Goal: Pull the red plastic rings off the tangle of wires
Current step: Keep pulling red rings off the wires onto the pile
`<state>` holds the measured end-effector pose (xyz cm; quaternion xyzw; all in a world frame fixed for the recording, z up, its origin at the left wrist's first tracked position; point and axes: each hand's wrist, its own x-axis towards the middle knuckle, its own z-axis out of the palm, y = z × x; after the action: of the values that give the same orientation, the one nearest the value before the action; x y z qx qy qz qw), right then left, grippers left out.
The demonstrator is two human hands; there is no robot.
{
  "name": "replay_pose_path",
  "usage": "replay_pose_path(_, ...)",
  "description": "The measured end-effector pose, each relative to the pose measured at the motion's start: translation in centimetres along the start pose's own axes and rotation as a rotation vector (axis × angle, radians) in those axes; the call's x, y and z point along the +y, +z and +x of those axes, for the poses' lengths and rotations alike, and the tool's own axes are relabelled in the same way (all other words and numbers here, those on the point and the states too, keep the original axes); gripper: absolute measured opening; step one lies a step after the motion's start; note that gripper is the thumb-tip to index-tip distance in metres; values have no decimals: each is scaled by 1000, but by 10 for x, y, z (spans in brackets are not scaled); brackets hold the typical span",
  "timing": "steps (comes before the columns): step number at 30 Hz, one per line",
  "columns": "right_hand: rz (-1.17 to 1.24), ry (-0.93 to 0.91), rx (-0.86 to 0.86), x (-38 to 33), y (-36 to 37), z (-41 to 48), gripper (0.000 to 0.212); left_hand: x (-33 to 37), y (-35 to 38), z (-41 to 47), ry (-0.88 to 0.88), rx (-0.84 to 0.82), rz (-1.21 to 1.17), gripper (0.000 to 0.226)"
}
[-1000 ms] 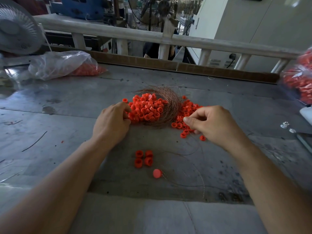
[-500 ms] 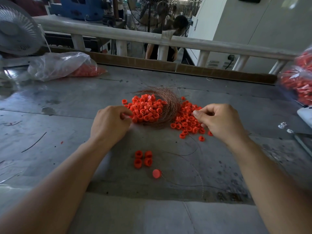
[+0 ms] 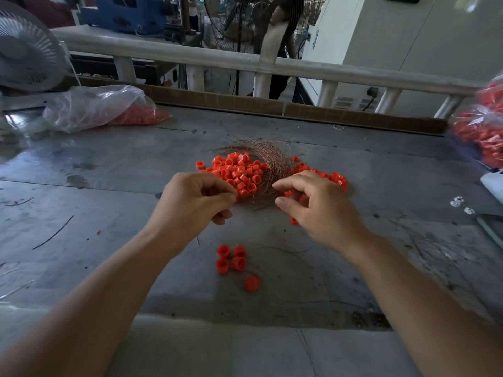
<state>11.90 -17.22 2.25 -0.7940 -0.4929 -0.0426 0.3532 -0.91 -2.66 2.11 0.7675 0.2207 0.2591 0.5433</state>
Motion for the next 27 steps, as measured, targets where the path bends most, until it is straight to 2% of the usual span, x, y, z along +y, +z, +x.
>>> replay_pose_path(4,112,-52,-101,-10,5,-3,35,5,4,-5,57,-86,-43,28)
replay_pose_path(8,187,-67,-158,-13,10,-5,33,8,7,-9,126,-155,-69,26)
replay_pose_path(11,228,-66,-116,-13,11,-6,21,8,11,-11,145,-181,-57,23)
replay_pose_path(13,249,-61,-68,-12,12,-6,16,10,12,-13,158,-192,-76,9)
replay_pose_path(14,266,-57,-39,-12,13,-6,14,11,12,-13,162,-183,-83,8)
replay_pose_path(15,296,-48,-9,-12,13,-5,13,10,11,-13,163,-159,-82,16)
replay_pose_path(19,431,45,74,-8,9,-2,27,8,8,-9,124,-28,-97,19)
replay_pose_path(22,630,115,100,-8,5,-1,26,7,7,-6,75,-7,-160,33)
replay_pose_path(27,1017,157,257,-8,-12,4,15,10,7,-10,97,-81,-91,17)
